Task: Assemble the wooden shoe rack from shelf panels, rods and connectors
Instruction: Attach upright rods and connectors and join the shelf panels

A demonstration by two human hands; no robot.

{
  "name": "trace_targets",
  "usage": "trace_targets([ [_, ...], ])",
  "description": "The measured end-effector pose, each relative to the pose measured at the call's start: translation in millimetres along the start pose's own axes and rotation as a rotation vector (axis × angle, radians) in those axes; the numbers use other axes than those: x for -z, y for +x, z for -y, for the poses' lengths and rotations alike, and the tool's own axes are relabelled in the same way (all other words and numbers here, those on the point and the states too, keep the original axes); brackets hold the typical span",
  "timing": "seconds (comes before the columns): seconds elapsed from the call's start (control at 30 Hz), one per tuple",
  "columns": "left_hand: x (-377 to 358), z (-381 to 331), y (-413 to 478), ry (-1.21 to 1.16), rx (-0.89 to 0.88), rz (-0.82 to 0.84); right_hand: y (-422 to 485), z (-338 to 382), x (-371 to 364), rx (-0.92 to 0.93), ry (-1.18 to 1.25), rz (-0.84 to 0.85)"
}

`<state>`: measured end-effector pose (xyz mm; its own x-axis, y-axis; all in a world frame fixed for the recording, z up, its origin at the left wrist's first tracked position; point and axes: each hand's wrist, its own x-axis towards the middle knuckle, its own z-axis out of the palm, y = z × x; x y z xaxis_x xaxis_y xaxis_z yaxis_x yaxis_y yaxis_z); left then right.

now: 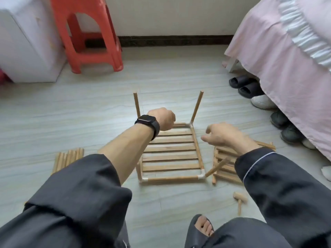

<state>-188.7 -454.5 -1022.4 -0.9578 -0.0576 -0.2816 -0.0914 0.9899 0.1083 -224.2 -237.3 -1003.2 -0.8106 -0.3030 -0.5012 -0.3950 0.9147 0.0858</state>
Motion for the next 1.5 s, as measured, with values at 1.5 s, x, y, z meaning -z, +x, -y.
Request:
trace_targets([
  [1.5,-283,210,-141,-0.44,0.416,0.295,31,319,-254,0.406,0.089,0.297],
])
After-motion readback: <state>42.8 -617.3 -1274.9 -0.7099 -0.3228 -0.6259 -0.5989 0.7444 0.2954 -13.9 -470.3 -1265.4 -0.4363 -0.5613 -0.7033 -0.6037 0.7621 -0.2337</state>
